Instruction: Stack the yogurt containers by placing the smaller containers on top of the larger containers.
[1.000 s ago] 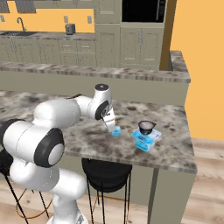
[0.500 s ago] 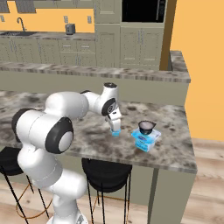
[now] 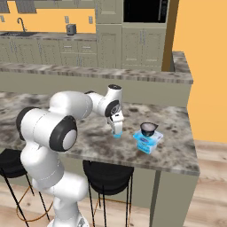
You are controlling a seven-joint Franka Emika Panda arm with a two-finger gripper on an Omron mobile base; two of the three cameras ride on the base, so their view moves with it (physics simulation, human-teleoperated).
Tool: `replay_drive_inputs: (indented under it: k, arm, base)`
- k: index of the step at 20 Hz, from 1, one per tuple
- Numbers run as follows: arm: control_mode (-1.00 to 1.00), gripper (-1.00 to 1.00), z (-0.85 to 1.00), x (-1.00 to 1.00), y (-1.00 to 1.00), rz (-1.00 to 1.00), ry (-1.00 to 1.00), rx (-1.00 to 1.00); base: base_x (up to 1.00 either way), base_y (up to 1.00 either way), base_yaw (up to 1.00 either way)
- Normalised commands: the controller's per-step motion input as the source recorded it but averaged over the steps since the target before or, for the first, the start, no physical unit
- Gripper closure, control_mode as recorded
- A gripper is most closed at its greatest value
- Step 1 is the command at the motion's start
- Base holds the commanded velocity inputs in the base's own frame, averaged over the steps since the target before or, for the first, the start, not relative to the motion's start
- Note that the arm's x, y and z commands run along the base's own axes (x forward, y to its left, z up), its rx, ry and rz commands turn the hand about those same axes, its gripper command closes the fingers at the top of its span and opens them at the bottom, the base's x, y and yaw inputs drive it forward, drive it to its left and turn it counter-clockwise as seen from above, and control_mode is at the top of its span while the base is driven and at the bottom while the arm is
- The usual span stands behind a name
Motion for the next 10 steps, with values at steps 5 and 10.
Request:
replay_drive_inputs:
  k: [5, 10]
  arm:
    - [-1.0, -1.0, -0.06, 0.1, 0.0, -0.04, 0.01, 0.02]
    - [-1.0, -1.0, -0.1, 0.27, -0.09, 0.0, 0.08, 0.01]
  base:
    - [0.0, 0.0, 0.0]
    - [0.0, 0.0, 0.0]
